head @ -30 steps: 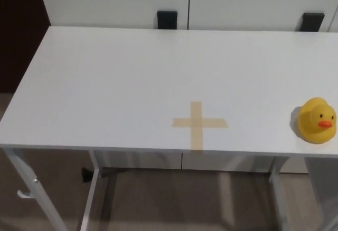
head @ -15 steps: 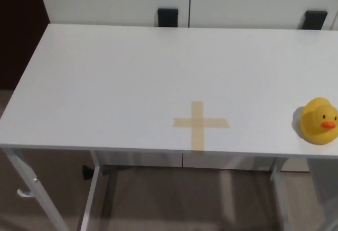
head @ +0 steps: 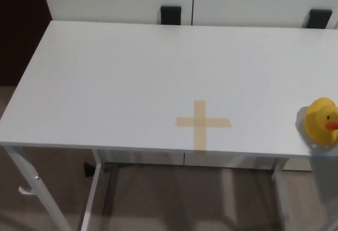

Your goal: The robot uses its right hand to push the yellow duck toy to the center of the white desk.

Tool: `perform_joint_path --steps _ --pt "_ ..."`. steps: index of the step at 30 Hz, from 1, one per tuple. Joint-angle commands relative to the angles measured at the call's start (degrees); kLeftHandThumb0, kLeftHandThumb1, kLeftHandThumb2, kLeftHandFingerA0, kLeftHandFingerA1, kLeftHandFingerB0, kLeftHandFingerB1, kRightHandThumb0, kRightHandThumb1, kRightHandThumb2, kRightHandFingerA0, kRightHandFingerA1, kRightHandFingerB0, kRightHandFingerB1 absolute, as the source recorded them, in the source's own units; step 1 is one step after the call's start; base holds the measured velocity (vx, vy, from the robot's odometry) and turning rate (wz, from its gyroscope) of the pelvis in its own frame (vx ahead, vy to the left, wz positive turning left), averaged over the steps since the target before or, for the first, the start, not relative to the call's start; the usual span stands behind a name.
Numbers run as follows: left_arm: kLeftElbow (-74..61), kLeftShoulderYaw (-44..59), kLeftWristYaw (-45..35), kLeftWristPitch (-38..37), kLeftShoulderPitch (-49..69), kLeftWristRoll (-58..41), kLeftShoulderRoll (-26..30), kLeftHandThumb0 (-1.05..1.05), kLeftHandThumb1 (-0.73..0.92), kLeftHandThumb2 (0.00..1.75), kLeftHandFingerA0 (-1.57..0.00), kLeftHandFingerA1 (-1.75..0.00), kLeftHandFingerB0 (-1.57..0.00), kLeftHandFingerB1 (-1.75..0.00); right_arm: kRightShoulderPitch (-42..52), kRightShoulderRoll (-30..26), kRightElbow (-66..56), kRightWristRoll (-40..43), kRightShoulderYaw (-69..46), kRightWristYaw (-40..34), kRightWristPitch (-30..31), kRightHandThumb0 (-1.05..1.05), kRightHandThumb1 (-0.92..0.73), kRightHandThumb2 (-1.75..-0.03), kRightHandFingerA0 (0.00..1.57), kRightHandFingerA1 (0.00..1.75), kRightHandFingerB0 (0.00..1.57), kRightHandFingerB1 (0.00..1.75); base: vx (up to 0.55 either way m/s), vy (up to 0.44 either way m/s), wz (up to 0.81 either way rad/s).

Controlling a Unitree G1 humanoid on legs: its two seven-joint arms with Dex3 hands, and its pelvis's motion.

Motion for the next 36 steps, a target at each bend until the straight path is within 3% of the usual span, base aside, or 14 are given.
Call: perform_joint_path --steps 1,2,3,9,11,26,35,36 --pt "-0.2 0.0 -0.6 -0.1 0.2 -0.1 0.3 -0.25 0.67 0.6 -0.66 -0.45 -0.75 -0.48 -0.5 2.5 1.7 -2.7 3.2 0.1 -2.1 -0.83 -0.92 -0.74 0.2 0.42 0.09 0.34 0.0 0.0 0.0" --pt "-0.3 0.2 -0.4 -0.2 0.4 -0.2 0.3 -0.21 0.67 0.6 -0.63 -0.44 -0.75 -0.48 -0.9 3.4 2.8 -3.2 4.3 0.4 -2.2 -0.37 -0.51 -1.12 0.01 0.49 0.0 0.5 0.0 0.0 0.0" --pt "-0.2 0.1 -0.3 -0.4 0.4 -0.1 0.3 -0.21 0.66 0.6 -0.61 -0.42 -0.77 -0.49 -1.2 4.2 3.5 -3.5 5.0 0.3 -2.0 -0.85 -0.91 -0.74 0.21 0.42 0.1 0.32 0.0 0.0 0.0" --pt "0.4 -0.1 -0.4 -0.6 0.2 0.1 0.4 -0.21 0.68 0.6 -0.65 -0.43 -0.75 -0.47 -1.4 5.4 4.8 -3.9 5.8 -0.8 -1.5 -0.85 -0.92 -0.75 0.22 0.43 0.1 0.32 0.0 0.0 0.0" --pt "-0.4 -0.2 -0.4 -1.0 0.9 0.2 0.5 -0.22 0.68 0.61 -0.69 -0.5 -0.75 -0.48 -2.9 6.9 8.3 -3.2 5.6 -1.2 -0.2 -0.84 -0.92 -0.75 0.23 0.42 0.09 0.3 0.0 0.0 0.0" --pt "-0.3 -1.5 0.1 -1.9 1.1 0.9 -0.1 -0.22 0.65 0.6 -0.68 -0.45 -0.77 -0.48 -5.1 12.5 14.4 -1.8 3.7 -1.2 1.6 -0.83 -0.92 -0.76 0.26 0.42 0.14 0.33 0.0 0.0 0.0" --pt "0.2 -0.9 -0.2 -1.3 1.0 0.1 -0.9 -0.24 0.64 0.59 -0.68 -0.44 -0.8 -0.49 -6.8 13.0 15.3 -4.4 5.5 -2.4 1.3 -0.87 -0.92 -0.77 0.3 0.44 0.18 0.35 0.0 0.0 0.0" --pt "0.3 -0.9 -0.3 -1.4 1.1 0.2 -1.0 -0.22 0.65 0.6 -0.71 -0.47 -0.79 -0.5 -7.0 13.0 15.2 -4.9 6.0 -2.5 1.3 -0.89 -0.83 -0.85 0.33 0.48 0.21 0.39 0.0 0.0 0.0"
